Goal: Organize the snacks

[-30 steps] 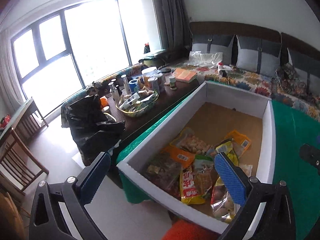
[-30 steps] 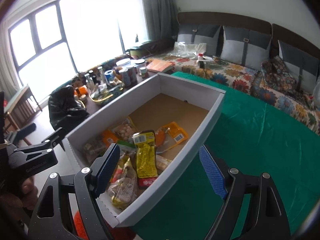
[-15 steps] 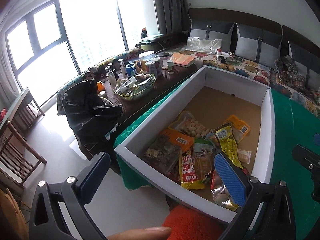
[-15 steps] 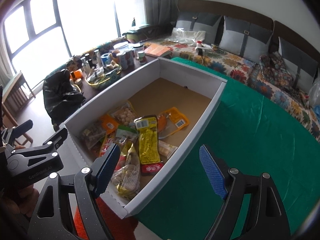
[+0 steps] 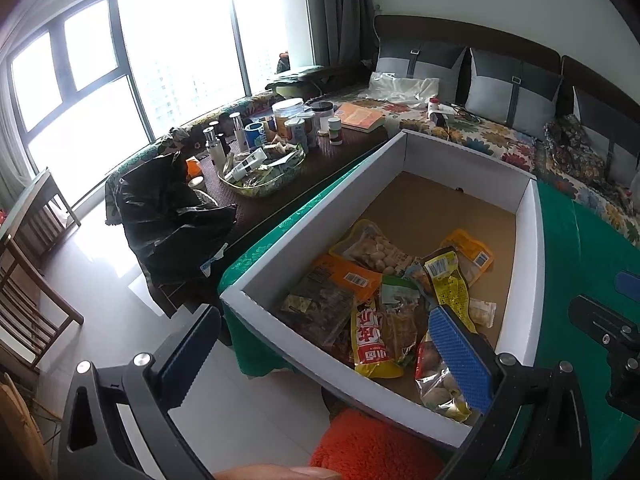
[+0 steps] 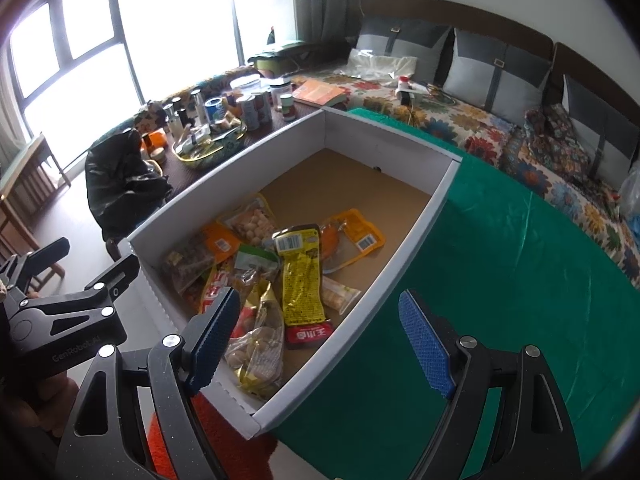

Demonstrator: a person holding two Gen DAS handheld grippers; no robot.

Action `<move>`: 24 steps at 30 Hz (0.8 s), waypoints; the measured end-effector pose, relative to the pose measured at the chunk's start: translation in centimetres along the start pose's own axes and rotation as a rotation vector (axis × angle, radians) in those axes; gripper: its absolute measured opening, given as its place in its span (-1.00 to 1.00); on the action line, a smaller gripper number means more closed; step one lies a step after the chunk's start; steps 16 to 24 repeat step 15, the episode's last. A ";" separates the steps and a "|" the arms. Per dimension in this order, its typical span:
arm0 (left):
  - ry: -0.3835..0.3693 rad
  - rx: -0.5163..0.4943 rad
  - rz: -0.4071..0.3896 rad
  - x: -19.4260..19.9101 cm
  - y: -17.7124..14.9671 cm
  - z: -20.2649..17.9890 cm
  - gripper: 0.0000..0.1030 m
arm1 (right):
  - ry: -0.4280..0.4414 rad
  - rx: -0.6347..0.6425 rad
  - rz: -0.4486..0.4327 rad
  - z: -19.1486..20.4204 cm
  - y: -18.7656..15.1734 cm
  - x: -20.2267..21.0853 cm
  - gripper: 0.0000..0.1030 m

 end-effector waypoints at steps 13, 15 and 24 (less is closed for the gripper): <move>-0.013 0.014 0.016 -0.4 -0.2 0.0 0.99 | -0.009 0.001 0.004 0.1 0.0 -0.2 0.64; -0.013 0.010 0.017 -0.5 -0.3 0.0 0.99 | -0.007 0.001 0.004 0.1 0.0 -0.2 0.64; -0.013 0.010 0.017 -0.5 -0.3 0.0 0.99 | -0.007 0.001 0.004 0.1 0.0 -0.2 0.64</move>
Point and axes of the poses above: each gripper's, at about its wrist camera, not at the fingertips, and x roughly against the way its jaws point, z to its left, y to its top, the point moved 7 cm from there along -x, roughly the way its jaws point, and after that the axes turned 5 degrees about y, right-handed, at the moved point
